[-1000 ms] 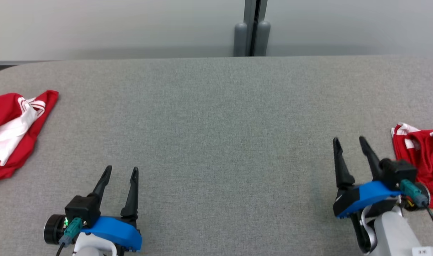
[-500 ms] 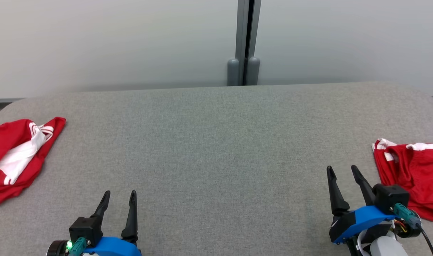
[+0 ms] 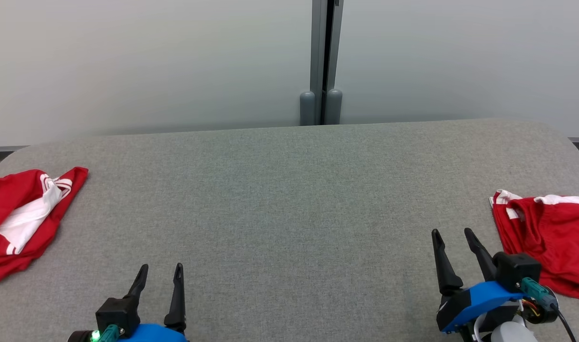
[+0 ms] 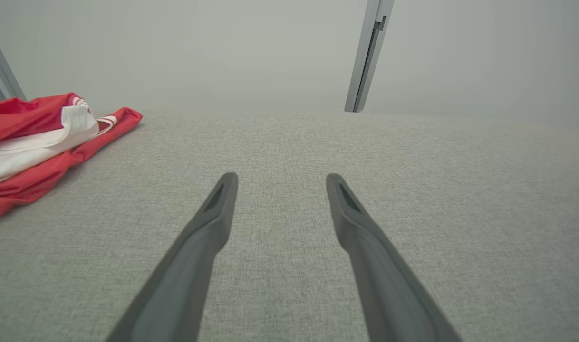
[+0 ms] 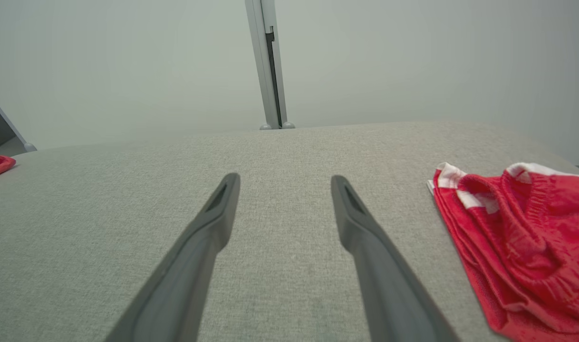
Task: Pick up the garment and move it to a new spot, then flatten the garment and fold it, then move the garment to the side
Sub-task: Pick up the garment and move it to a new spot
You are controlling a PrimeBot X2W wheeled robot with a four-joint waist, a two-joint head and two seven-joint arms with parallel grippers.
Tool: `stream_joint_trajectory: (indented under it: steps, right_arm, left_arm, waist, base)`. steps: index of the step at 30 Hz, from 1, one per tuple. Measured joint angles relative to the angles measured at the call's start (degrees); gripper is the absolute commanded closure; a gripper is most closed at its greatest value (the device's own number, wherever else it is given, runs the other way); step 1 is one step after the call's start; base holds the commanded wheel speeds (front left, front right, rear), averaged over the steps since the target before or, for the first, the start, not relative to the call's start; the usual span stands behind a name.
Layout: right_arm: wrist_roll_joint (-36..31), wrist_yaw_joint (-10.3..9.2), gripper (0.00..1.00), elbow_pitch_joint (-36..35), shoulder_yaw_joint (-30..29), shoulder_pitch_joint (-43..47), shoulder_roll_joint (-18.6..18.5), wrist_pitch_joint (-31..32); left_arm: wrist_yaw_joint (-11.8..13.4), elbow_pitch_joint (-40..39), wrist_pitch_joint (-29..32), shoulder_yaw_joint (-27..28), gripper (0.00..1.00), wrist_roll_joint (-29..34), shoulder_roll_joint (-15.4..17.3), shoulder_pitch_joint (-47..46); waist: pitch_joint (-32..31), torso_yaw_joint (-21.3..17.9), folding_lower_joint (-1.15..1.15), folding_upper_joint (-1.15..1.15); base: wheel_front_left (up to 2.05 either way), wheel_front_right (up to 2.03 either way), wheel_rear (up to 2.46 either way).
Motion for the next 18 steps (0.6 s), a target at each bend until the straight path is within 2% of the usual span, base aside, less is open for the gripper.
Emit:
stream_joint_trajectory:
  steps: [18]
  right_arm:
    - [0.58, 0.0, 0.0, 0.4, 0.86, 0.14, 0.0, 0.0]
  left_arm:
    - [0.0, 0.08, 0.0, 0.29, 0.0, 0.08, -0.23, 0.04]
  waist:
    - [0.4, 0.36, 0.0, 0.0]
  base:
    - [0.0, 0.0, 0.0]
